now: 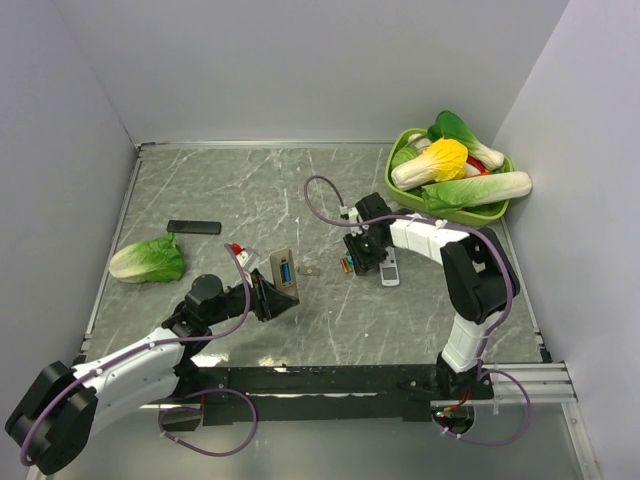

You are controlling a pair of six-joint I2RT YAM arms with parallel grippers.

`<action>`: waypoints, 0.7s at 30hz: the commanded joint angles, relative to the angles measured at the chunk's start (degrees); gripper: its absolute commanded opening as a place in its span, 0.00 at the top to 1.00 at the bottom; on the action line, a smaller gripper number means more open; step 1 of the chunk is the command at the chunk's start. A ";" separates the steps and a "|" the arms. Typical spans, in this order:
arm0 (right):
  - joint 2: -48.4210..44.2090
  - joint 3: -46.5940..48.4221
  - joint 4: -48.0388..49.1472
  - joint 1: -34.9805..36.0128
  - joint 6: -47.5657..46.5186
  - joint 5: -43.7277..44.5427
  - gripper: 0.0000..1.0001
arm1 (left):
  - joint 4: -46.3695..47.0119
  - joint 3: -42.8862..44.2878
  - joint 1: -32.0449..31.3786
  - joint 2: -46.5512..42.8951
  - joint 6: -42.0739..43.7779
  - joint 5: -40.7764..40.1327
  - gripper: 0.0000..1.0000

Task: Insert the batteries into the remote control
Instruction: Pick up the battery from the center of the board.

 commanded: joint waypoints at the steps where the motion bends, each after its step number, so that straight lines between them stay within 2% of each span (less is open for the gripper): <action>1: 1.60 2.41 -2.14 0.33 -1.26 3.13 0.59 | 4.71 0.68 0.01 -0.70 -0.50 0.90 0.96; 10: 3.37 2.15 -1.00 0.33 -1.87 2.43 0.59 | 3.21 0.24 0.01 -2.72 -0.24 0.20 0.96; 15: 3.02 1.89 -1.62 0.59 -2.31 1.46 0.64 | 4.09 0.15 0.01 -2.37 -0.76 0.64 0.96; 21: 3.36 2.23 -1.70 1.38 -3.28 0.06 0.65 | 3.22 0.15 0.01 -2.28 -1.38 -0.41 0.96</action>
